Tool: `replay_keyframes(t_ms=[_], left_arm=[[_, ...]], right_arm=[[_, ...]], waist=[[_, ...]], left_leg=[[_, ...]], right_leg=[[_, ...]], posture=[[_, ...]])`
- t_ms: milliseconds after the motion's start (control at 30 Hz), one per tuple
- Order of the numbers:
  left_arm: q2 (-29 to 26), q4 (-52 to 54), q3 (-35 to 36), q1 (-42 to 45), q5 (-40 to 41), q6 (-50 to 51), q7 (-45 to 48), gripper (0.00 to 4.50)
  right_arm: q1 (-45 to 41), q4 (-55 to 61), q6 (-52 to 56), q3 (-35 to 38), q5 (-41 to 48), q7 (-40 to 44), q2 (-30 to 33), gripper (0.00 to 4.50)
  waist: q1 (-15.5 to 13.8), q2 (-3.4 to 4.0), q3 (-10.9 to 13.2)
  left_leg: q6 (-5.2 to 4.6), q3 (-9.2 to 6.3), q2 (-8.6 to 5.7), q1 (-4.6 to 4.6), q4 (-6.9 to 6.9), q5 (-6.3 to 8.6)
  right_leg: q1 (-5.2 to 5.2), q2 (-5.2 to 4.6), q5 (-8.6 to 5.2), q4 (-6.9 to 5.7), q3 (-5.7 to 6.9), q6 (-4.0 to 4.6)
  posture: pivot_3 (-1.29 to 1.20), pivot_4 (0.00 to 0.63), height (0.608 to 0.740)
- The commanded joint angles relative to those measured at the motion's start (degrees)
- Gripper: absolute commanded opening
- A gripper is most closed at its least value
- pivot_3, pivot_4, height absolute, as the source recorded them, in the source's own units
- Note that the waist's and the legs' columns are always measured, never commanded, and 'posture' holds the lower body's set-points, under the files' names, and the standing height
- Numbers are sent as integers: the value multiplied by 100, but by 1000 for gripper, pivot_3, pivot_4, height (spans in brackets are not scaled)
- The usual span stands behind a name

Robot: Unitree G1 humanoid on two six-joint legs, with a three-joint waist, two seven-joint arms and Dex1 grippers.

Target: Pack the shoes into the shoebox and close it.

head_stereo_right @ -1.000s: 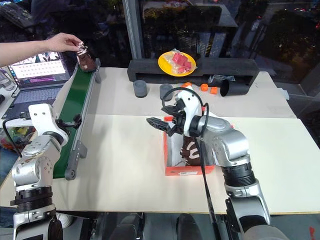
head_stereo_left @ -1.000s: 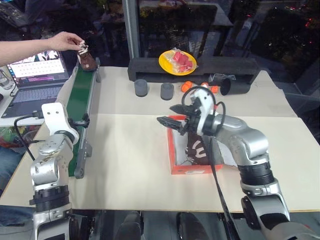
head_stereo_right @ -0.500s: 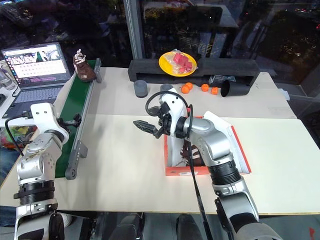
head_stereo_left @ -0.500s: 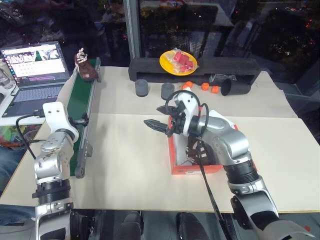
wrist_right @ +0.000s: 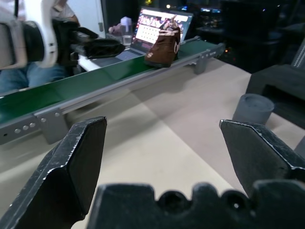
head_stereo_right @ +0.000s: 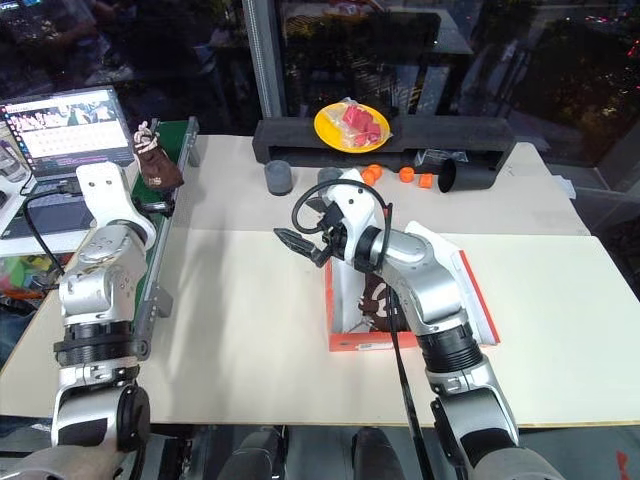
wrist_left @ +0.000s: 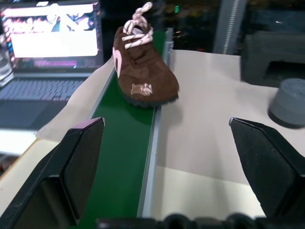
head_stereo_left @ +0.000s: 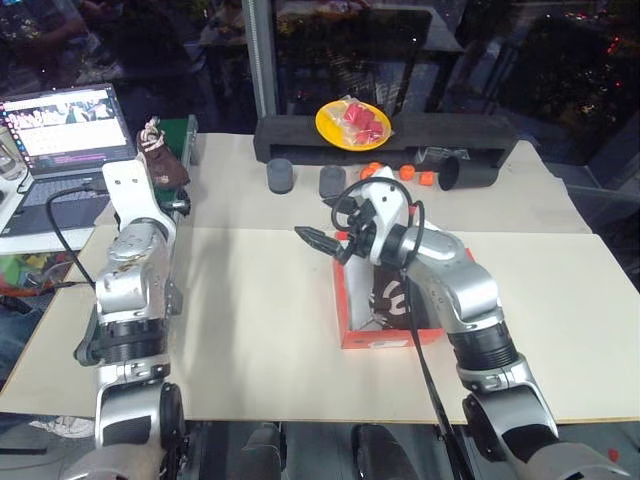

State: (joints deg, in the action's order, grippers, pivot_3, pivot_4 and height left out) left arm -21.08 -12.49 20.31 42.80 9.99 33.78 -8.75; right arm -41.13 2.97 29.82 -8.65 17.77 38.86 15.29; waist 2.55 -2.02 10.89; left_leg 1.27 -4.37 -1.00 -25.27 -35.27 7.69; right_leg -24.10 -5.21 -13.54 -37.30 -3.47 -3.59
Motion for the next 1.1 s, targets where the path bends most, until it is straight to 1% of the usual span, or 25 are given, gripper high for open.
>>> replay_keyframes(t_ms=[33,233,433,567,767,867,967,1067,1100], left_arm=[[-49,-353,54,376,-168,-125,-322,4500],[-9,-977,132,636,-97,-82,-464,4500],[-90,-1129,211,663,-94,-130,-514,4500],[-165,-1381,272,746,-23,-235,-387,4500],[-344,-2243,414,826,-46,-599,-408,4500],[-298,-2838,675,836,225,-674,-265,4500],[-336,-3449,803,789,332,-707,-154,3725],[-401,-3447,719,772,296,-991,-36,2721],[-414,-3426,703,774,290,-1048,-24,2450]], right_arm=[[24,458,274,148,465,364,128,4467],[-86,225,286,159,341,638,629,4467],[-237,48,210,271,334,703,889,4467],[-220,60,222,259,338,682,902,4467],[-194,123,279,235,357,667,910,4467],[-193,145,286,243,348,651,924,4467],[-198,170,296,253,349,620,918,4500],[-151,240,327,242,349,585,933,4500],[-139,254,334,239,349,574,936,4500]], waist=[[-4,0,0],[-9,-1,0],[0,-1,-1],[-4,-2,-1],[-2,-2,-1],[-10,-2,-1],[-15,1,-6],[-13,9,-12],[-12,9,-12]], left_leg=[[0,0,0,0,0,0],[0,0,-3,0,-1,0],[0,0,-2,0,0,0],[0,0,-3,0,0,0],[1,1,-3,0,-1,0],[1,1,-3,0,0,0],[1,1,-3,5,-2,-1],[4,4,-5,43,-1,-3],[4,4,-5,60,1,-3]], right_leg=[[1,0,0,0,0,0],[2,-2,0,0,0,-1],[-1,-1,0,0,0,-1],[1,-2,1,2,0,-1],[0,-2,1,0,0,-2],[-1,-2,0,0,0,-2],[2,-3,0,-9,0,-2],[27,-5,0,-27,0,-2],[44,-3,-1,-27,0,-3]], posture=[[0,150,740],[0,150,740],[0,150,740],[0,150,740],[0,150,740],[0,150,740],[0,150,740],[0,150,740],[0,150,740]])
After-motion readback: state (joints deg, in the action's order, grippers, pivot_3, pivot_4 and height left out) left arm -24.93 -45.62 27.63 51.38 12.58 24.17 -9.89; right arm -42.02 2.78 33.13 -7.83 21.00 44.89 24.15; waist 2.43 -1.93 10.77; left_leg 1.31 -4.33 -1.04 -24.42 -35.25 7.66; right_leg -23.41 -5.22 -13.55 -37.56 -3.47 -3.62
